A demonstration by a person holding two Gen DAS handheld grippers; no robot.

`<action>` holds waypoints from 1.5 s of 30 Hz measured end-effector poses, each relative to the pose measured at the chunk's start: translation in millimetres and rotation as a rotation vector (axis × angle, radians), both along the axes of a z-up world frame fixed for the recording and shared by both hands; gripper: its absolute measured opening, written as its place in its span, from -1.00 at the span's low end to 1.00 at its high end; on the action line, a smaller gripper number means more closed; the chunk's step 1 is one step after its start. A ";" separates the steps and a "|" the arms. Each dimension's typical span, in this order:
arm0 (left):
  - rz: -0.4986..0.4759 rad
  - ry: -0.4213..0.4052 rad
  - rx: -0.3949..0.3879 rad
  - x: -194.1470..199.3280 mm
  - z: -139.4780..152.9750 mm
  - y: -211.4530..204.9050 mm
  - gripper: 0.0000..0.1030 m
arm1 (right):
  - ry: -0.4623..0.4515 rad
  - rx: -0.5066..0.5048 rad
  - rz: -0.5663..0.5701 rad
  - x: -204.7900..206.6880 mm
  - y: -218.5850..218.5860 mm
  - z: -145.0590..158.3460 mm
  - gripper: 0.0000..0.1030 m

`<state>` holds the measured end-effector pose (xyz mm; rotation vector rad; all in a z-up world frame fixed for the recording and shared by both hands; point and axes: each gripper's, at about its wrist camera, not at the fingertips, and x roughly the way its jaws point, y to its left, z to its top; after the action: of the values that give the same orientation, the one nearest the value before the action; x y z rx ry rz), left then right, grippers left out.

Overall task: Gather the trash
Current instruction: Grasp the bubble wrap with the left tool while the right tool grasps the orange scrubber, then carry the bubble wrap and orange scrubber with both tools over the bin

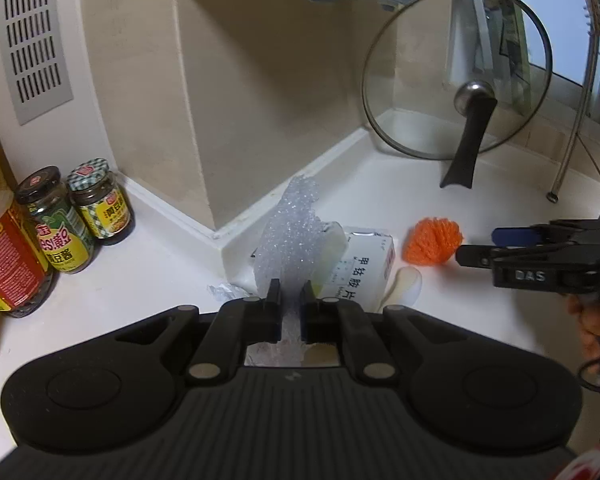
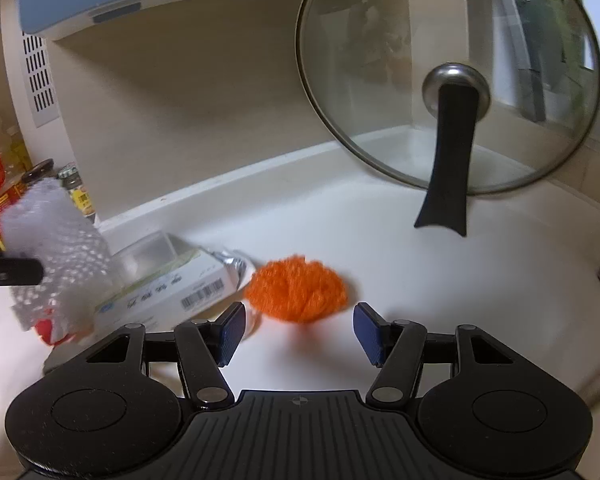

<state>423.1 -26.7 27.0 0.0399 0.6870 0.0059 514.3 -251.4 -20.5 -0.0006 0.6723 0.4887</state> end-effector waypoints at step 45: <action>-0.019 -0.092 -0.134 -134.7 27.8 11.1 -0.87 | -0.189 -0.013 0.016 -140.8 -1.3 70.0 -0.73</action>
<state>288.4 -15.6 54.8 -0.0822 0.5935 -0.0562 373.5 -252.7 49.6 -0.0640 0.4909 0.4927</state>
